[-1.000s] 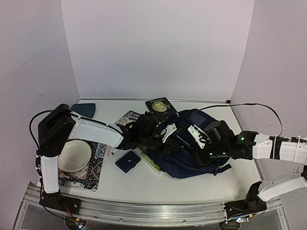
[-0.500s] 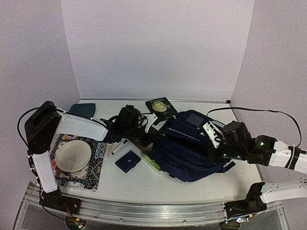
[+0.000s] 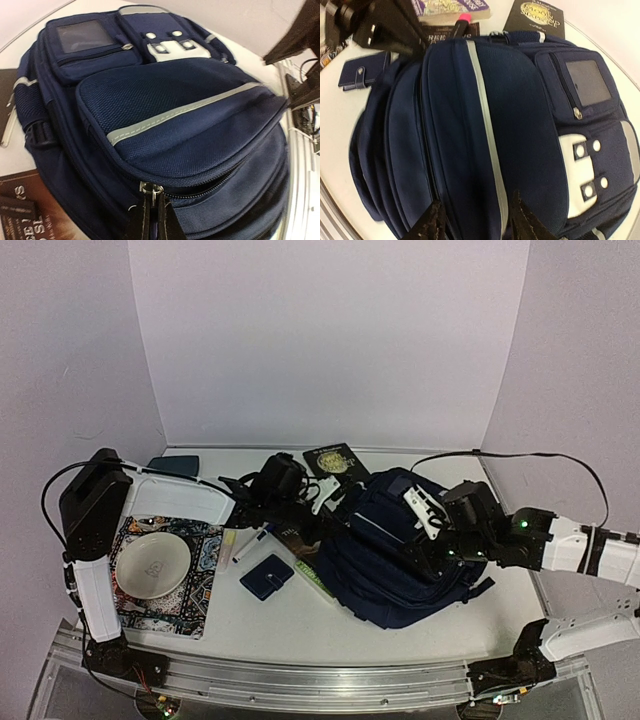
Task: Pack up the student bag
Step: Unzip the upper front pocket of the student bag, then hold the upper front pocket of the student bag, then unzip the upper front pocket of the student bag.
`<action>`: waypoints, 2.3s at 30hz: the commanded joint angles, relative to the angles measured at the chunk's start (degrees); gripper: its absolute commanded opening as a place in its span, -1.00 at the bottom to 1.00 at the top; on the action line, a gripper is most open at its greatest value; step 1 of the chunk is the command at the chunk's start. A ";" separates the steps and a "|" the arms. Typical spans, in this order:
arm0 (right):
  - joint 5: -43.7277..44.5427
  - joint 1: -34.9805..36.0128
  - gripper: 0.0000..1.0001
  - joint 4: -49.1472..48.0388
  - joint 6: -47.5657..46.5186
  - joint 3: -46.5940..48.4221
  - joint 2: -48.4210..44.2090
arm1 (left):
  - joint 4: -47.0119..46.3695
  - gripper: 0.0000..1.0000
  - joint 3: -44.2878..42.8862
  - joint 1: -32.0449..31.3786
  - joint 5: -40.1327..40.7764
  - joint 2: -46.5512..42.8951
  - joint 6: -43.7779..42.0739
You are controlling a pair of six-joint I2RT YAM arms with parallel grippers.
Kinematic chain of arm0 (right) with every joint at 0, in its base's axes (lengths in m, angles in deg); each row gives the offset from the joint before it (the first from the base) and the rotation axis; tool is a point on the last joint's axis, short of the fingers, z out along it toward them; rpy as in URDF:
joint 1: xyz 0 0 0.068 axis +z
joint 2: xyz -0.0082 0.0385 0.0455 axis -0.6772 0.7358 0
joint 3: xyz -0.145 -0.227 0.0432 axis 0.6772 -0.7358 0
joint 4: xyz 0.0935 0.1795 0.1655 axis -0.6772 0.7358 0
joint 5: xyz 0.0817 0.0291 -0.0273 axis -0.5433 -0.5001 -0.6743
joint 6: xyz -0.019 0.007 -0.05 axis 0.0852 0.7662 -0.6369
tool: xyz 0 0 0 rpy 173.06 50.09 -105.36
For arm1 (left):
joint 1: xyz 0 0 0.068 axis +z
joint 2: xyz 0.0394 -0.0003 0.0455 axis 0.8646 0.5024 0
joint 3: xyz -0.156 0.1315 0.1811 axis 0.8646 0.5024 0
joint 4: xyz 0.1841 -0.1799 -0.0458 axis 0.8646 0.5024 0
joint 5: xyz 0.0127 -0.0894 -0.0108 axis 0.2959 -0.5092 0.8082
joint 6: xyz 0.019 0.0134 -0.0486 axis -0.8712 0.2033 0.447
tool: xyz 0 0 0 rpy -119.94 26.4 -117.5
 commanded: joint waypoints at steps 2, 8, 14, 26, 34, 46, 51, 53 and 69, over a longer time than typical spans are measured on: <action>-3.42 -0.33 0.02 -5.28 -0.07 5.97 5.27 | -2.10 -1.00 -4.63 -2.87 -5.14 -0.25 1.53; -7.10 -0.36 0.29 -6.63 -0.44 9.07 10.16 | -2.51 -1.00 -4.84 -3.32 -5.24 -1.28 1.71; -6.68 -0.33 0.41 -6.96 -0.67 10.01 13.20 | -2.59 -1.00 -4.64 -3.32 -5.74 -1.59 1.83; -0.65 -0.36 -0.35 -5.46 -3.53 9.08 14.57 | -2.70 -1.00 -3.45 -3.32 -5.21 -2.71 1.43; -2.23 -0.36 -1.00 -0.99 -5.17 9.91 9.11 | -2.67 -1.00 -2.86 -1.63 0.01 -2.65 0.78; -13.27 -0.35 -1.00 3.88 -6.65 13.55 5.64 | -1.95 -1.00 -8.85 3.58 2.93 4.61 0.75; -12.37 -0.36 -1.00 4.20 -6.19 15.91 5.50 | -0.62 -1.00 -11.84 4.89 5.44 8.24 -0.38; -10.46 -0.36 -1.00 4.27 -5.83 17.24 6.44 | -0.51 -1.00 -12.37 5.32 5.94 8.82 -0.63; 6.51 -0.33 -1.00 7.03 -6.69 28.96 18.84 | 1.67 0.20 -6.29 9.03 16.74 0.17 9.97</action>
